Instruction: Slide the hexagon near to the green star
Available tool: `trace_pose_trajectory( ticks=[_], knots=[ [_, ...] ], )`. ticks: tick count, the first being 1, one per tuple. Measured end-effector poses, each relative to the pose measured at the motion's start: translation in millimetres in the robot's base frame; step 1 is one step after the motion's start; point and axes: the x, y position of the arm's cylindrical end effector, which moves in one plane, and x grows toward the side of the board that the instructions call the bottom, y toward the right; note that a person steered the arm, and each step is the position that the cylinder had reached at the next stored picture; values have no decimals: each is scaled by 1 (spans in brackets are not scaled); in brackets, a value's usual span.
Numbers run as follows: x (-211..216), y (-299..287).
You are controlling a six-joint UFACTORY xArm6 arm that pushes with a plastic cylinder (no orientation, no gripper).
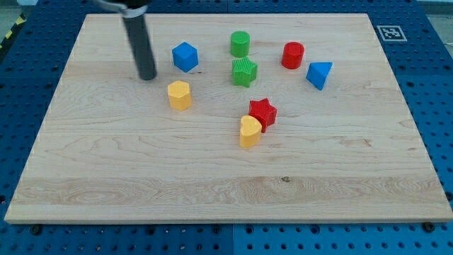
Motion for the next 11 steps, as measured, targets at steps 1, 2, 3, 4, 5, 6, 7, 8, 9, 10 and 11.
trace_pose_trajectory(
  ticks=[1,2,3,4,5,6,7,8,9,10,11],
  knots=[
    [19,-1],
    [24,36],
    [46,41],
    [63,41],
    [62,46],
    [50,52],
    [36,61],
    [36,71],
    [45,70],
    [56,72],
    [56,94]
  ],
)
